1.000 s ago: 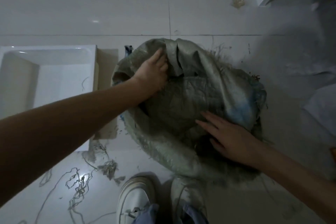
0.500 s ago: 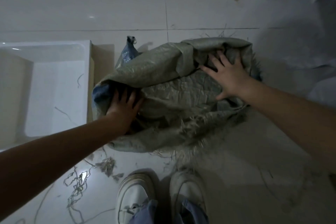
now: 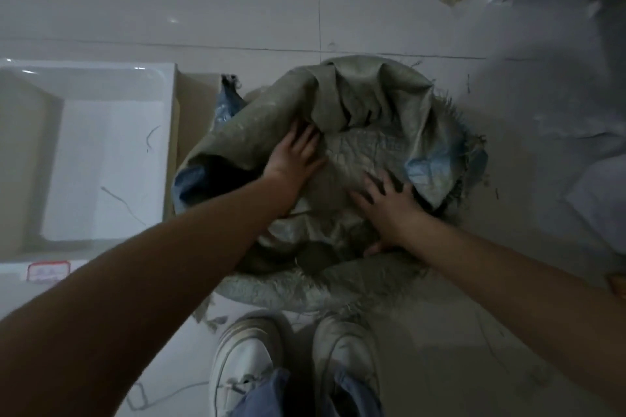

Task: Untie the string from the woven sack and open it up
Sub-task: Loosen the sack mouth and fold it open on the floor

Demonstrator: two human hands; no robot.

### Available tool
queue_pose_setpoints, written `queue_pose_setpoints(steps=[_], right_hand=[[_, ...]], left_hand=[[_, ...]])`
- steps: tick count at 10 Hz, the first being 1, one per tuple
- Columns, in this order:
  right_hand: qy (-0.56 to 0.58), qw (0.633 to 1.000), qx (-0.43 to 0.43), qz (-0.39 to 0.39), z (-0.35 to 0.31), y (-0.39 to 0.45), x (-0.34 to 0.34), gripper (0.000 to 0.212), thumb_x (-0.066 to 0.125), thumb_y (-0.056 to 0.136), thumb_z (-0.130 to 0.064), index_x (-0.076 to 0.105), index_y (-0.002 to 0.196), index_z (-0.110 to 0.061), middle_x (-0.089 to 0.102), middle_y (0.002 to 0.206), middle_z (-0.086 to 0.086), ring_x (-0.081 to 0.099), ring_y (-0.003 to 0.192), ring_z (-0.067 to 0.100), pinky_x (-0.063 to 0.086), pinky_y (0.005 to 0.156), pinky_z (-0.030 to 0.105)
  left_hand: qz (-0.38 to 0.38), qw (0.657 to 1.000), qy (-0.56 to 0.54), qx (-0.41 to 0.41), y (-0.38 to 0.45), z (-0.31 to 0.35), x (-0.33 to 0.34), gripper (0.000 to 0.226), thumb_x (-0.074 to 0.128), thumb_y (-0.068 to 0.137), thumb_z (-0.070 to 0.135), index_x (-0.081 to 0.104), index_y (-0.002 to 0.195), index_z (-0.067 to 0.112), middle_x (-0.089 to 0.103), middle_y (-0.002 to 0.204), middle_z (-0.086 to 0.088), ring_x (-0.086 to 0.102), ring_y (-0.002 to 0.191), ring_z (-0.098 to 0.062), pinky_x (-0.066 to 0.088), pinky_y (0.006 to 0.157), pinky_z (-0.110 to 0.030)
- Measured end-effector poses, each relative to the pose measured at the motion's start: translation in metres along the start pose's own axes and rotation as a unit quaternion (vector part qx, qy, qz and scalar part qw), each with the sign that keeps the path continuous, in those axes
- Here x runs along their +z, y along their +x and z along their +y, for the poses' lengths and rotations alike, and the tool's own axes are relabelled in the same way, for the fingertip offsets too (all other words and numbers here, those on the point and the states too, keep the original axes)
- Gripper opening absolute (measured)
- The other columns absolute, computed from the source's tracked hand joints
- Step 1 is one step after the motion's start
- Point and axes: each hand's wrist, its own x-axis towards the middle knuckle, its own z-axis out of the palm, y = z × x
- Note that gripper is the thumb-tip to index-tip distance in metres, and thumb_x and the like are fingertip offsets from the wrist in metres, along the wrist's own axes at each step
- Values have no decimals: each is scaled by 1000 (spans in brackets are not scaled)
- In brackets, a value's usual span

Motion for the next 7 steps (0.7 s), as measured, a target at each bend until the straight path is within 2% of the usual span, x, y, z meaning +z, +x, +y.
queue_pose_setpoints(steps=[1,2,3,4,5,6,7], right_hand=[[-28,999,-27,9,15,0,37,118,66,76,-51,-27,143,-19,-33,151,20,-9,141,50,26,111,57],[21,998,-51,23,22,-10,51,126,75,72,-39,-26,144,-17,-49,140,17,12,141,49,48,96,45],[-2,998,-63,9,18,-13,45,121,71,76,-41,-26,144,-12,-52,128,13,-20,137,51,48,97,42],[69,996,-40,-36,17,-14,26,117,70,78,-40,-22,146,-15,-45,143,18,-15,142,44,36,107,39],[256,966,-26,-19,17,-13,5,98,63,81,-47,1,151,-18,-20,157,15,-7,146,32,16,118,40],[478,878,-15,21,6,-27,-23,79,59,82,-50,25,147,-22,26,155,4,32,139,23,30,114,36],[513,857,-44,11,5,-60,-59,81,56,85,-48,12,150,-25,21,157,1,29,140,20,27,115,32]], left_hand=[[-28,998,-34,-49,6,-26,15,106,59,80,54,-18,148,30,-19,158,-16,-15,146,-37,-10,113,-61],[-29,997,-42,-61,8,-40,28,114,65,75,54,-21,147,34,-18,159,-15,-12,147,-37,-7,114,-60],[-33,997,-27,-62,8,-37,26,114,64,74,56,-20,147,33,-16,159,-15,-10,147,-38,-6,114,-60],[-36,997,-9,-61,9,-30,20,115,65,73,56,-16,149,29,-14,160,-13,-9,147,-36,-5,115,-60],[-7,998,-52,-37,-1,-31,13,94,59,82,49,1,152,21,-3,161,-11,-4,149,-28,0,119,-52],[4,990,-138,-16,-19,-25,7,64,46,91,42,28,148,18,25,157,-7,21,145,-24,20,119,-45],[-29,971,-239,-2,-48,-35,-9,53,49,87,44,48,135,20,49,140,-5,49,127,-26,43,105,-46]])
